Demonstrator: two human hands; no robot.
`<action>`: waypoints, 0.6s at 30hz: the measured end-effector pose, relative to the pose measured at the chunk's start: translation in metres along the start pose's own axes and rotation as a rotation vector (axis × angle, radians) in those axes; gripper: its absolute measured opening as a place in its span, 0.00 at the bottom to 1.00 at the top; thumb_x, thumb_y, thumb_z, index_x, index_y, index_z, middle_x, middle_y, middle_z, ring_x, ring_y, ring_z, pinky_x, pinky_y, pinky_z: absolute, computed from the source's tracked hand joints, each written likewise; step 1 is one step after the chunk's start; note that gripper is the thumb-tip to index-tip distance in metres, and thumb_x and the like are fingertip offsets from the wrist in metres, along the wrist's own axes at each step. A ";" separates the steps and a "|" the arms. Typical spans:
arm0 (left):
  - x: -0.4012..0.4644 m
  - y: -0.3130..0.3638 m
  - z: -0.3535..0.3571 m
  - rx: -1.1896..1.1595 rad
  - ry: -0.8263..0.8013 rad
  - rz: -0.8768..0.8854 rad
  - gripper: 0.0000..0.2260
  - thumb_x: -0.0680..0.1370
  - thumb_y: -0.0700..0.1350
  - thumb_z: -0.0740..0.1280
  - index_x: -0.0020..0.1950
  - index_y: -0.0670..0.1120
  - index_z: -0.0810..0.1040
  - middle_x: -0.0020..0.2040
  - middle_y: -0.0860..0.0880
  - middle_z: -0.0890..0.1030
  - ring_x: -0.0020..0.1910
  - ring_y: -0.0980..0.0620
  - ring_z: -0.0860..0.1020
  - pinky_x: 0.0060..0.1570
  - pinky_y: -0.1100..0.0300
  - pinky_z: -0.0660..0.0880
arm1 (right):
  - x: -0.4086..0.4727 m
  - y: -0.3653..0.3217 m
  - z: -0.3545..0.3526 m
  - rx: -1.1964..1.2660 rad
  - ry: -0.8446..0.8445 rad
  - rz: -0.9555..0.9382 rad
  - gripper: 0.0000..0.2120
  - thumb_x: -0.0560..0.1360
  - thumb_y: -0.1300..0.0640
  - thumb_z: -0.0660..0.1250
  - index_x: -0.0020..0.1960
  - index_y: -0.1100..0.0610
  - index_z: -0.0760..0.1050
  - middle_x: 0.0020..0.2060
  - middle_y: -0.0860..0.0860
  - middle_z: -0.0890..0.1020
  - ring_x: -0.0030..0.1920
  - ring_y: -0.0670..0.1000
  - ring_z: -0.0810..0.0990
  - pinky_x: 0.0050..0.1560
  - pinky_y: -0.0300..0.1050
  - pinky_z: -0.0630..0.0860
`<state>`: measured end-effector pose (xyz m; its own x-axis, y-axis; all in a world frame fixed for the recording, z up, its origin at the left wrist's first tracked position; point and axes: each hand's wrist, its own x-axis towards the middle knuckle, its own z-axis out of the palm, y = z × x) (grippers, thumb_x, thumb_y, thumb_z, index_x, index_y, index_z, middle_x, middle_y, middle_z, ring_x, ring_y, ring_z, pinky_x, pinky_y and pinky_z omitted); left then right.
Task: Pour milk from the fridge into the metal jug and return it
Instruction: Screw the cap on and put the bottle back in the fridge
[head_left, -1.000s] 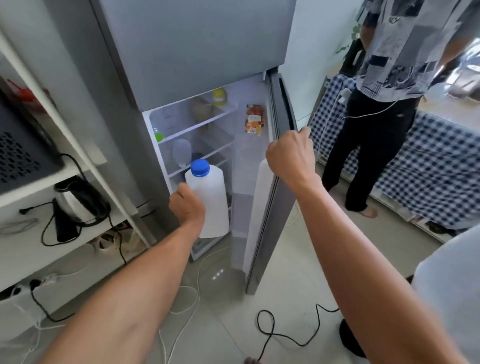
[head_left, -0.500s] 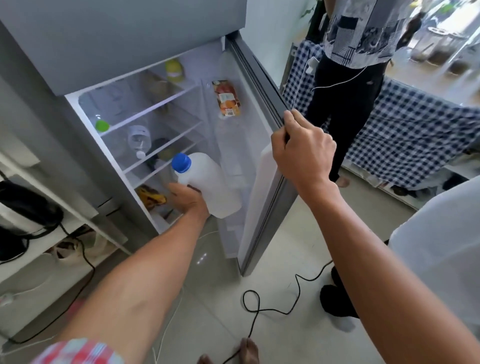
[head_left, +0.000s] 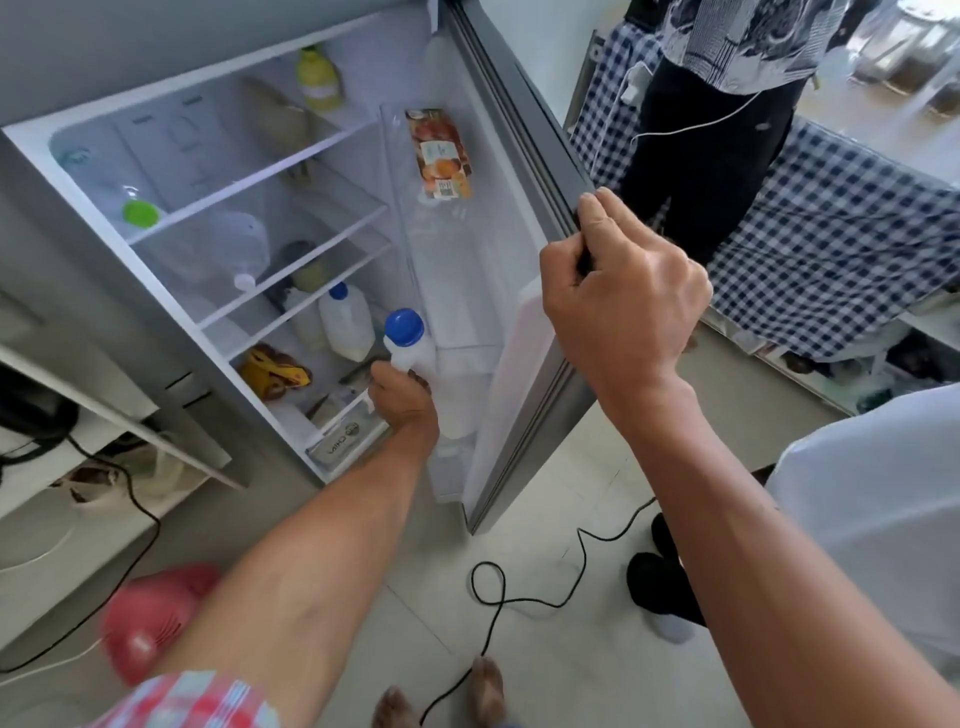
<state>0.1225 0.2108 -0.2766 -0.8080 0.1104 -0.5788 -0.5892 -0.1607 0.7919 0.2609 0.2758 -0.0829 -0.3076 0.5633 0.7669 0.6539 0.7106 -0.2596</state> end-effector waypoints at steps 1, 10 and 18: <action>0.003 -0.003 0.002 0.027 -0.019 0.017 0.15 0.70 0.54 0.57 0.38 0.46 0.77 0.36 0.44 0.78 0.37 0.47 0.74 0.38 0.53 0.71 | 0.000 0.000 0.000 0.002 0.012 -0.003 0.17 0.76 0.55 0.61 0.54 0.58 0.87 0.50 0.49 0.89 0.33 0.56 0.84 0.29 0.47 0.76; -0.015 -0.008 0.008 0.269 -0.252 0.174 0.12 0.80 0.48 0.57 0.45 0.42 0.74 0.40 0.39 0.74 0.33 0.47 0.71 0.29 0.61 0.70 | 0.001 0.000 -0.001 0.013 -0.013 -0.003 0.18 0.76 0.55 0.61 0.55 0.59 0.86 0.48 0.51 0.89 0.33 0.56 0.84 0.29 0.44 0.73; -0.028 0.004 0.000 0.332 -0.295 0.293 0.14 0.81 0.41 0.59 0.35 0.45 0.71 0.36 0.45 0.75 0.36 0.50 0.72 0.38 0.60 0.70 | 0.001 -0.003 -0.006 0.016 -0.038 0.008 0.18 0.77 0.55 0.61 0.57 0.59 0.86 0.50 0.52 0.89 0.35 0.57 0.85 0.29 0.49 0.78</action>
<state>0.1424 0.2067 -0.2572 -0.8781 0.3860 -0.2828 -0.2701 0.0880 0.9588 0.2624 0.2714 -0.0781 -0.3291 0.5843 0.7418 0.6455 0.7125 -0.2749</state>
